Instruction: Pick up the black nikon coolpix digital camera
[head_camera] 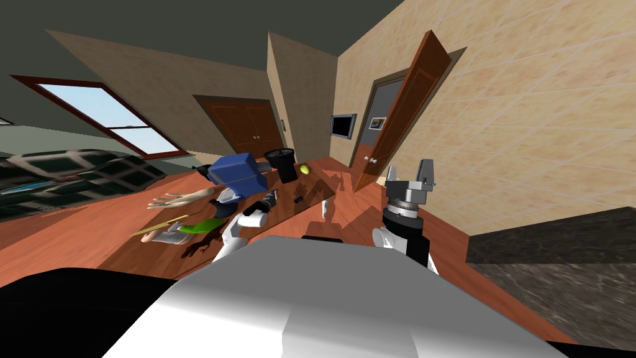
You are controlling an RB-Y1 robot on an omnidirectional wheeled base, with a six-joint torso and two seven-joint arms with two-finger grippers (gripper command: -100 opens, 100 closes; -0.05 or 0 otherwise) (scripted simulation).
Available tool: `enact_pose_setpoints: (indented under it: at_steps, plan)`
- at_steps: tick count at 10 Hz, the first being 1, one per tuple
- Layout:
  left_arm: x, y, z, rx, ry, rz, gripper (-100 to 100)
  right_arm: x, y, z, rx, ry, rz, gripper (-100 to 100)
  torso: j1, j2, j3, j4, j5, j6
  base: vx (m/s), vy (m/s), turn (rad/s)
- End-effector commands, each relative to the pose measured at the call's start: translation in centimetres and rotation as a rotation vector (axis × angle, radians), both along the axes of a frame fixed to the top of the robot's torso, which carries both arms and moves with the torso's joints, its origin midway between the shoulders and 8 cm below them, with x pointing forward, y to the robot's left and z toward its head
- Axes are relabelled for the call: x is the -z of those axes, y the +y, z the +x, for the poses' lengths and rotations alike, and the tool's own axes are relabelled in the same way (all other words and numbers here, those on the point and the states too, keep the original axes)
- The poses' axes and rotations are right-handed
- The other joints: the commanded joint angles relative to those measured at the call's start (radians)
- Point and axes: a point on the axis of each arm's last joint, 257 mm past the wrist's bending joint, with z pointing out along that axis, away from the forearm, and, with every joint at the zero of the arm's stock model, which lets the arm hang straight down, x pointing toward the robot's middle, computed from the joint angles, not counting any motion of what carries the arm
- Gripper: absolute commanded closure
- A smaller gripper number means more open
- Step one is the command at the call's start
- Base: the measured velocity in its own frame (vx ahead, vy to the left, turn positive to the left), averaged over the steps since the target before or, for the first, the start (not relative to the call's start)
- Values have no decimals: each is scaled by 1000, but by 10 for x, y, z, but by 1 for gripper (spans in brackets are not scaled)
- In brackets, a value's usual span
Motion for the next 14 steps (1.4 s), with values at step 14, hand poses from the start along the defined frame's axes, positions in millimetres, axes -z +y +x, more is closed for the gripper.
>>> enact_pose_setpoints:
  at_steps: [14]
  plan:
    - [112,64,-69,-270,457,-258,-100,0,0,0,0,0,0,0,-1,-2,-1,0,0,0,31,-22,-90]
